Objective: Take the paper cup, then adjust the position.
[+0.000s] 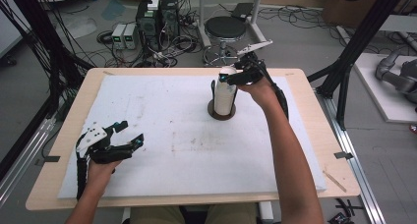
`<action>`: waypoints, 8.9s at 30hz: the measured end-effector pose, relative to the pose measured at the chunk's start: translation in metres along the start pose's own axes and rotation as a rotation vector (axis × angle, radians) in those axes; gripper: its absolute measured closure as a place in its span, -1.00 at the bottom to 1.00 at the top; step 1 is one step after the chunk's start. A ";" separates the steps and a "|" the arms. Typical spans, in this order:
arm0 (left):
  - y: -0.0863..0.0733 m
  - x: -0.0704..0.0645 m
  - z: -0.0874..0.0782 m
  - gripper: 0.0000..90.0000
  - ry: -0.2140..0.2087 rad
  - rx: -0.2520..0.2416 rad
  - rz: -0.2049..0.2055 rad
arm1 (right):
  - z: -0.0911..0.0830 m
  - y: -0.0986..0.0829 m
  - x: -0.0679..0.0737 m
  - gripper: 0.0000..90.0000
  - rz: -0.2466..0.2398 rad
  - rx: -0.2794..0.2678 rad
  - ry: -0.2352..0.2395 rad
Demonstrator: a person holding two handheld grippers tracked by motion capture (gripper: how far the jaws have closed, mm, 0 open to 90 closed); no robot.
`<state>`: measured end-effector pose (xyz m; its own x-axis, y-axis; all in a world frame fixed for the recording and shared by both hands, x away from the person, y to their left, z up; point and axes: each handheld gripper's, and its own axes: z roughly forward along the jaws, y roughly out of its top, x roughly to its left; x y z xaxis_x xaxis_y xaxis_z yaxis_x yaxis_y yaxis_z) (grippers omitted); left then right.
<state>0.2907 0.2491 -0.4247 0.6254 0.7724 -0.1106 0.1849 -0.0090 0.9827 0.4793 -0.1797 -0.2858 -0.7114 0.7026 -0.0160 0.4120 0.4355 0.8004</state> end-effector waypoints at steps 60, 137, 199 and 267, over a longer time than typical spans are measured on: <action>0.000 -0.003 0.002 -0.61 -0.027 -0.005 -0.005 | -0.111 0.002 0.012 -0.19 -0.080 -0.164 -0.053; 0.032 -0.070 0.057 -0.63 -0.414 0.043 0.129 | -0.075 -0.100 0.105 -0.19 -0.130 -0.098 0.205; 0.052 -0.122 0.131 -0.27 -0.584 0.298 0.331 | -0.069 -0.099 0.124 -0.63 -0.172 -0.088 0.376; 0.084 -0.148 0.153 -0.46 -0.704 0.773 0.599 | -0.044 -0.117 0.121 -0.18 -0.433 0.085 0.502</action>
<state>0.3293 0.0369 -0.3484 0.9992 0.0019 0.0398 -0.0217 -0.8116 0.5839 0.3200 -0.1699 -0.3550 -0.9928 0.1161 -0.0285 0.0581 0.6766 0.7340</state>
